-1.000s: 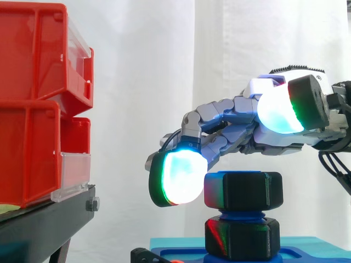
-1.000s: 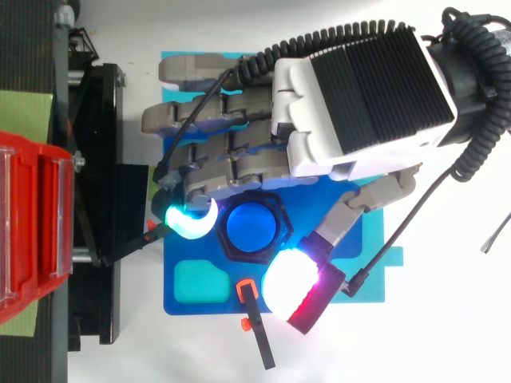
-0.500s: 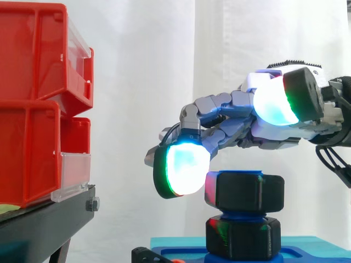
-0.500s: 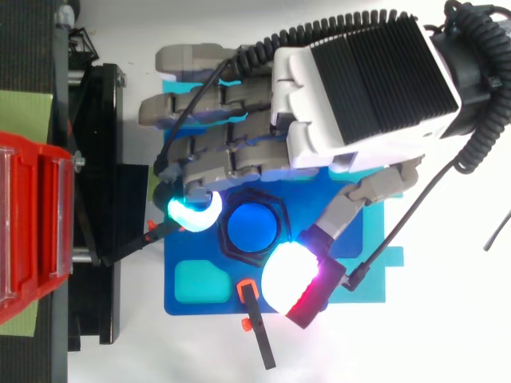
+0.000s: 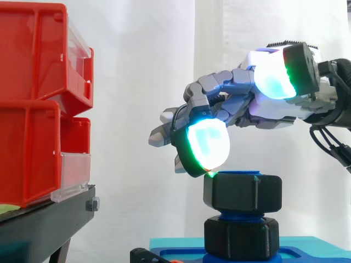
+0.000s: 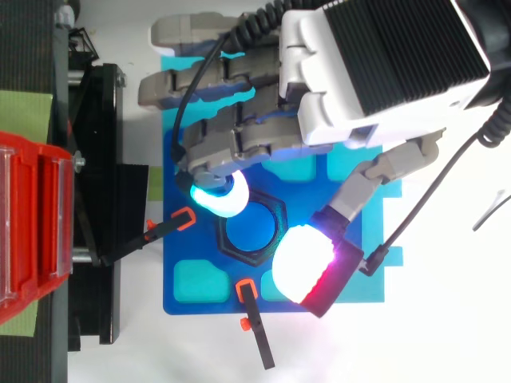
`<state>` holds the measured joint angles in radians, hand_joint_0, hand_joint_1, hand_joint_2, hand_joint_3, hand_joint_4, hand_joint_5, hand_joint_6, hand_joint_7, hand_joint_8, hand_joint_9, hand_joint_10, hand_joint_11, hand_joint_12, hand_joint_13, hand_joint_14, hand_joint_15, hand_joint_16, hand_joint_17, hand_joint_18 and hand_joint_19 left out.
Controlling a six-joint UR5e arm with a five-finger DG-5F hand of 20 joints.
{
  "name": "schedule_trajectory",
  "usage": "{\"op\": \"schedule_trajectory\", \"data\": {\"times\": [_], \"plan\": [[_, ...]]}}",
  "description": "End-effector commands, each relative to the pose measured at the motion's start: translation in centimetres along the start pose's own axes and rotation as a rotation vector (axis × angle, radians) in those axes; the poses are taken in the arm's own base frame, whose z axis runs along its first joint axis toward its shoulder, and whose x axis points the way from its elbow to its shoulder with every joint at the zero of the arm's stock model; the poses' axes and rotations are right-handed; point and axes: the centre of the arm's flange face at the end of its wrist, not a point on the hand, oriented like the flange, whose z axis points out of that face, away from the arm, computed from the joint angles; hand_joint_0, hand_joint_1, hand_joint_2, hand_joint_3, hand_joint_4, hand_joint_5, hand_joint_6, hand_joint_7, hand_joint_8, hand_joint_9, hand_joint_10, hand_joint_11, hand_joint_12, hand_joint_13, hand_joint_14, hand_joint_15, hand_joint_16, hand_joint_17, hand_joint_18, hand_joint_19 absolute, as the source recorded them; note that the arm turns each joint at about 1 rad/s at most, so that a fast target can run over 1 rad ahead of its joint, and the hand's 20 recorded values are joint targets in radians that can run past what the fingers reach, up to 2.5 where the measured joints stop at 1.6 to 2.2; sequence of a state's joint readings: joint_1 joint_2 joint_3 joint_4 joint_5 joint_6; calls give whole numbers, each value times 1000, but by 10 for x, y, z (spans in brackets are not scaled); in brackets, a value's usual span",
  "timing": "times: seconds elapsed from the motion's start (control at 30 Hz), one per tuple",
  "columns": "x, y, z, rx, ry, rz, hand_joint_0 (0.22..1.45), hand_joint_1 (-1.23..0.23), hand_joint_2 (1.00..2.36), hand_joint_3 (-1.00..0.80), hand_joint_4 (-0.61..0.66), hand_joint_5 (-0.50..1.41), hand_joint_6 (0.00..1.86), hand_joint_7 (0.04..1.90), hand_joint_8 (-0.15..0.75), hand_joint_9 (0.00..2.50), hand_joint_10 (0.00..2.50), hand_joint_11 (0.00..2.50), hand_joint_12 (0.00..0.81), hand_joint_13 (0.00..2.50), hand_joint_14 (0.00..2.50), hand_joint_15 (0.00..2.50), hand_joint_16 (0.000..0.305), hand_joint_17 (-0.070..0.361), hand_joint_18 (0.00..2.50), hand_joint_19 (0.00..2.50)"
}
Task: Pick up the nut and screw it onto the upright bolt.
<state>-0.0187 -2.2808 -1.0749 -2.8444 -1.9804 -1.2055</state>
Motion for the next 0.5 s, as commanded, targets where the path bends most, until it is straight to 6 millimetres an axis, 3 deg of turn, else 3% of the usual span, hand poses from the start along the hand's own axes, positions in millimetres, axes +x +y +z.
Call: {"op": "schedule_trajectory", "data": {"times": [0.0, 0.07, 0.17, 0.47], "plan": [[1, -3, -3, 7, 11, 2, 502, -196, 1000, -500, 261, -61, 505, 1093, 273, 776, 0, 0, 296, 340, 0, 0, 34, 77, 5, 0], [0, -2, -4, 10, 19, 6, 496, -196, 1000, -500, 265, -98, 504, 895, 262, 716, 0, 0, 301, 292, 0, 0, 36, 80, 0, 0], [-1, -2, -3, 6, 7, 0, 485, -192, 1000, -500, 214, -137, 502, 744, 251, 636, 0, 0, 310, 231, 0, 0, 39, 88, 0, 0], [0, 5, 4, -7, 0, -5, 474, -170, 1000, -500, 196, -158, 502, 679, 242, 546, 0, 0, 319, 164, 0, 0, 42, 94, 0, 0]]}}
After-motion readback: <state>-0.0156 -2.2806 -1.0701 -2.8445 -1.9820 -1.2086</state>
